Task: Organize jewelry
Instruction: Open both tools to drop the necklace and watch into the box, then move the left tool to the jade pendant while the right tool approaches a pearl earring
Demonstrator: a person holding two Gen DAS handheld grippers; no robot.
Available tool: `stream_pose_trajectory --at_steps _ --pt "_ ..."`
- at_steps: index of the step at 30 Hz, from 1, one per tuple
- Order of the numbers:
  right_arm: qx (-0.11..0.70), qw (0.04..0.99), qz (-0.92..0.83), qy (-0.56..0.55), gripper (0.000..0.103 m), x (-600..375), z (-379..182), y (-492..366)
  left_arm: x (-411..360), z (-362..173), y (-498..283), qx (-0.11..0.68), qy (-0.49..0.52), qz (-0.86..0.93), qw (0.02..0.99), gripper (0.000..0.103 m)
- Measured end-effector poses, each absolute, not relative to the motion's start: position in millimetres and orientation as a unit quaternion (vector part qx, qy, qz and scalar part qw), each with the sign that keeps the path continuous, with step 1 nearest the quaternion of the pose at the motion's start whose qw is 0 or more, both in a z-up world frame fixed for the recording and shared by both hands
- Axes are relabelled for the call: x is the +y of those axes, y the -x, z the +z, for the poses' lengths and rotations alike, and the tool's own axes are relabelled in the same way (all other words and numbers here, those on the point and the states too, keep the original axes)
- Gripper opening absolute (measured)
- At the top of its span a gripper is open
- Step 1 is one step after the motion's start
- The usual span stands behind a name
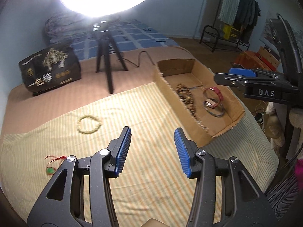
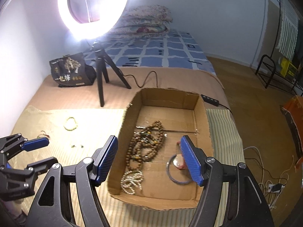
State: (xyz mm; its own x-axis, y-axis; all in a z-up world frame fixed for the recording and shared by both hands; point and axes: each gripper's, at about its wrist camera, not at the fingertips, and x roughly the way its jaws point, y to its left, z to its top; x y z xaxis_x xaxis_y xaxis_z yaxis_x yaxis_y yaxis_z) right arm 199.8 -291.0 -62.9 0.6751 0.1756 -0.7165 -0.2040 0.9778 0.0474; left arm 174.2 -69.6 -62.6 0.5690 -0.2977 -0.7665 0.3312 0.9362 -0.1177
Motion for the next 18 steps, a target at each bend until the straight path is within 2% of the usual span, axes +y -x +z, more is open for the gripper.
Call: stream_pose_trajectory --at_steps 18 --pt "0.393 0.902 0.179 0.016 0.068 -215.1 -68.8 -193.7 63.1 -61.9 -170.3 0.441 0.018 -0.085 0.893 0.048"
